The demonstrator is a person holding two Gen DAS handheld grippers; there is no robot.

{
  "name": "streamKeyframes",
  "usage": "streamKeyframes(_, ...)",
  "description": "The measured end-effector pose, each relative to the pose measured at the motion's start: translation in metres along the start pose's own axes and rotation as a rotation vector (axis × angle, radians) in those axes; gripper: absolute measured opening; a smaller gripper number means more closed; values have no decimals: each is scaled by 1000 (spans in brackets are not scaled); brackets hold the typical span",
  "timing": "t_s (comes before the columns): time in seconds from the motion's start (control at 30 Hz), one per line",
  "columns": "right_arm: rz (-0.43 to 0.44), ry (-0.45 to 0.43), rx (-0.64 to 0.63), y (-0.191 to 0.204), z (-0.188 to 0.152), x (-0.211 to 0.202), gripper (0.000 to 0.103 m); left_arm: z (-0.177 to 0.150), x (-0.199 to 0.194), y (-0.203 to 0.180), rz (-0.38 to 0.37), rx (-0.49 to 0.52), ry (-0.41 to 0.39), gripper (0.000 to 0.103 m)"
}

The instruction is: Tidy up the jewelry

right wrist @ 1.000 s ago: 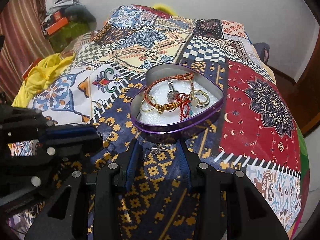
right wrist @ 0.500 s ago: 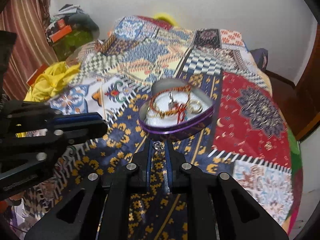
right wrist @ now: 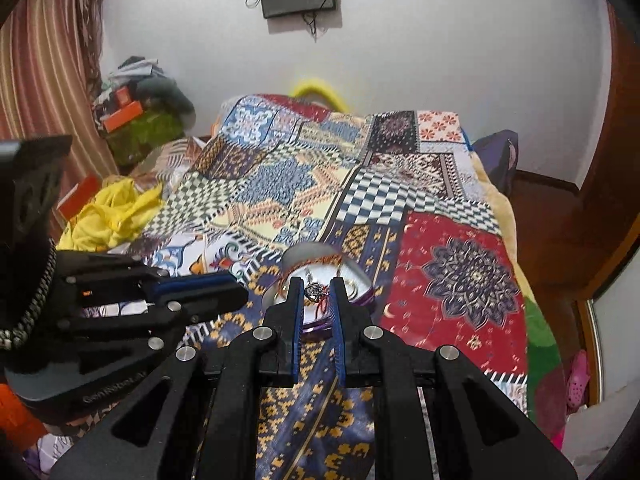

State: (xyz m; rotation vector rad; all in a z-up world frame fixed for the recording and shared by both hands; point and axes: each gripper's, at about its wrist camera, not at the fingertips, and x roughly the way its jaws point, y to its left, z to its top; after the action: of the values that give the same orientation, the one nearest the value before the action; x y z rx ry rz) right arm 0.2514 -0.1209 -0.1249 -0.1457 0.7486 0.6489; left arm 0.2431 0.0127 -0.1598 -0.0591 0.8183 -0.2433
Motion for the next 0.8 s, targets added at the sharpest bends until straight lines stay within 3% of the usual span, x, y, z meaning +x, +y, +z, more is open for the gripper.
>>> streamKeyframes(0.33, 5, -14, 43, -16, 10, 16, 11, 11, 23, 9, 2, -8, 3, 7)
streamKeyframes(0.8, 61, 98, 88, -28, 3, 60, 12, 8, 56, 22, -19, -28, 55, 7)
